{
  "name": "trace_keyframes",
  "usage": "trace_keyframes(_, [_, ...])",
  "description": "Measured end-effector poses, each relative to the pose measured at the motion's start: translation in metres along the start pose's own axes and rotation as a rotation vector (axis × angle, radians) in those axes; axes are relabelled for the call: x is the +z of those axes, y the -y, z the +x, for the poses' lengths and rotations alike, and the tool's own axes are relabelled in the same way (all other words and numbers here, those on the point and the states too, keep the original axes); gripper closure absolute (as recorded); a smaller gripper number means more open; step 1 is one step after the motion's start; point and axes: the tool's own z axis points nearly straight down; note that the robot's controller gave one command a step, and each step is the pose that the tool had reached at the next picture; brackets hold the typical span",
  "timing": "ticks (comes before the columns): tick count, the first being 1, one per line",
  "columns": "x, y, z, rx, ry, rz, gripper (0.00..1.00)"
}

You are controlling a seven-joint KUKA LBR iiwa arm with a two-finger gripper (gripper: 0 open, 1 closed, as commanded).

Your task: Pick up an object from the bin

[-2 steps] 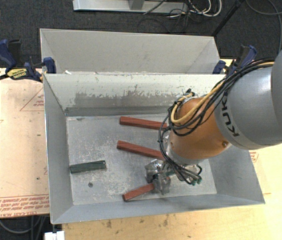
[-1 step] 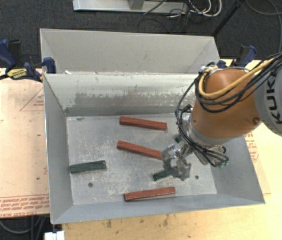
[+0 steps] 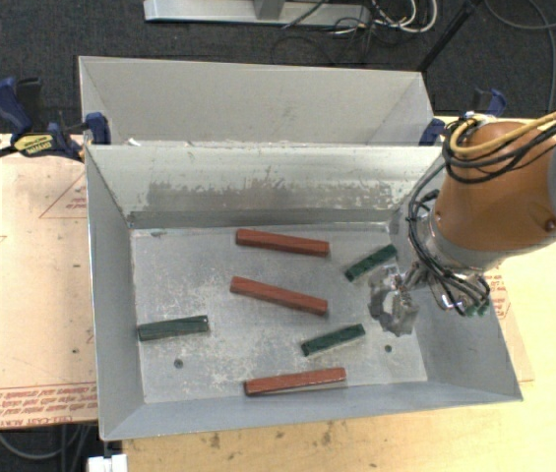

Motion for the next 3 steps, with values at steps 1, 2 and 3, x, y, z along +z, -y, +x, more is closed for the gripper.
trace_keyframes(1, [-0.007,-0.036,-0.041,-0.062,0.004,-0.003,1.0])
trace_keyframes(2, [0.03,-0.03,-0.098,0.244,0.0,-0.002,1.0])
trace_keyframes(3, [0.029,-0.03,-0.098,0.245,0.0,-0.002,0.0])
